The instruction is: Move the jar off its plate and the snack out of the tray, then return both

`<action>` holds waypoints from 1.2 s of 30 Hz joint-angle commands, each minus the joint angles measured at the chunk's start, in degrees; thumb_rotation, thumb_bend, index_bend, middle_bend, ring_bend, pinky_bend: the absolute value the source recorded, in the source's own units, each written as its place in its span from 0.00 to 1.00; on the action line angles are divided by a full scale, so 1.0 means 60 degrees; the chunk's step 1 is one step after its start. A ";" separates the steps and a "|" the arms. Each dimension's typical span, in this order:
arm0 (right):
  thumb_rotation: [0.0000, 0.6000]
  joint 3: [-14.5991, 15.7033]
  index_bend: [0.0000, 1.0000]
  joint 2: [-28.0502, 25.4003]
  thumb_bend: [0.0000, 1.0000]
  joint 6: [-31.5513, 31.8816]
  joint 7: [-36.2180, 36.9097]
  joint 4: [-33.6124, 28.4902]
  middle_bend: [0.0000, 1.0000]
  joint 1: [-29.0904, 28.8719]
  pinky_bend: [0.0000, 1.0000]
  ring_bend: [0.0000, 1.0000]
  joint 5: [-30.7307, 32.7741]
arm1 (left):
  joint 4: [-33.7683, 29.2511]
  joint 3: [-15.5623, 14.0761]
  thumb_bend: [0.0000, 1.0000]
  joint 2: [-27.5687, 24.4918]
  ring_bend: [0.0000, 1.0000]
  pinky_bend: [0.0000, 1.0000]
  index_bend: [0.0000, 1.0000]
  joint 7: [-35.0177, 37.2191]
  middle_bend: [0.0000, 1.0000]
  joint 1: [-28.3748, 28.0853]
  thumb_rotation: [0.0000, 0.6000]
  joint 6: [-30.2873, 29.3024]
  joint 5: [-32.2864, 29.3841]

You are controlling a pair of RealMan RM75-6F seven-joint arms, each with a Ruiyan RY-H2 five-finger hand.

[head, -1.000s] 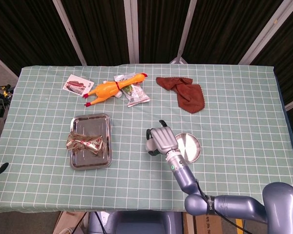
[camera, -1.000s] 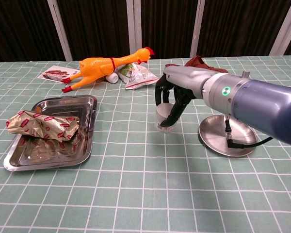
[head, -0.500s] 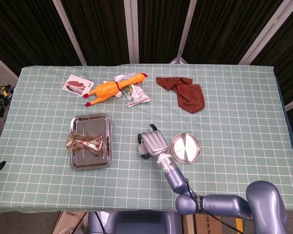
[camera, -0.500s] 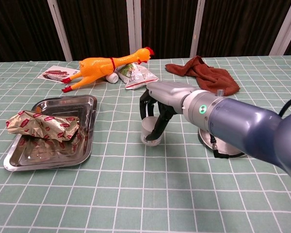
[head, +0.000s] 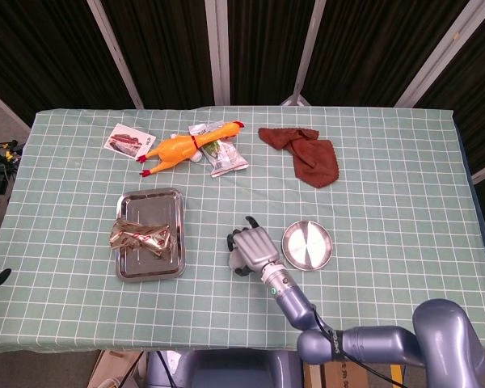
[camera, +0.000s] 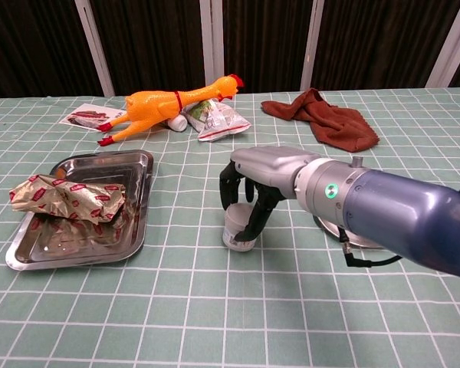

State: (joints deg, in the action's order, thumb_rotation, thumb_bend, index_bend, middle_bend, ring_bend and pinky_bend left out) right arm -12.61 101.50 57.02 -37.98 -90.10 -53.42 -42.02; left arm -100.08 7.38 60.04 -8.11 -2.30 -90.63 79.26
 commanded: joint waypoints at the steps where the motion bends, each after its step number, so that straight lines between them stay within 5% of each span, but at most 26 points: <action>1: 1.00 0.0173 0.39 -0.0042 0.18 0.0121 -0.0208 -0.0168 0.30 -0.0021 0.03 0.29 -0.0020 | 0.0007 0.0008 0.11 -0.0019 0.00 0.06 0.23 0.0028 0.01 0.0008 1.00 -0.0011 -0.0007; 12: 1.00 0.0537 0.23 -0.1003 0.13 0.1192 -0.0838 -0.2181 0.20 0.0283 0.00 0.17 -0.0361 | 0.0063 -0.0036 0.11 0.0069 0.00 0.08 0.23 -0.0134 0.02 -0.0050 1.00 0.0010 0.0113; 24: 1.00 0.0725 0.23 -0.4829 0.13 0.3009 0.0844 -0.3392 0.18 0.2314 0.00 0.13 -0.1540 | 0.0084 -0.0342 0.10 0.0457 0.00 0.11 0.23 -0.0473 0.04 -0.0128 1.00 -0.0048 0.0838; 30: 1.00 0.2222 0.23 -0.6404 0.13 0.4356 0.2256 -0.3331 0.18 0.4389 0.00 0.13 -0.3436 | -0.0078 -0.0362 0.09 0.0465 0.00 0.11 0.23 -0.0598 0.04 -0.0596 1.00 0.0627 0.1068; 36: 1.00 0.3123 0.22 -0.6177 0.13 0.5976 0.3848 -0.2224 0.17 0.6296 0.00 0.12 -0.4893 | -0.0864 0.0123 0.07 0.0316 0.00 0.11 0.23 -0.1800 0.05 -0.1747 1.00 0.2159 0.0518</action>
State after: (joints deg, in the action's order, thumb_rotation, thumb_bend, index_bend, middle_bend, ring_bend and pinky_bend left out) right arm 2.72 64.23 87.53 -20.26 -107.37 -21.42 -66.48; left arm -102.85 6.65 62.44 -15.60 -9.68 -81.60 84.32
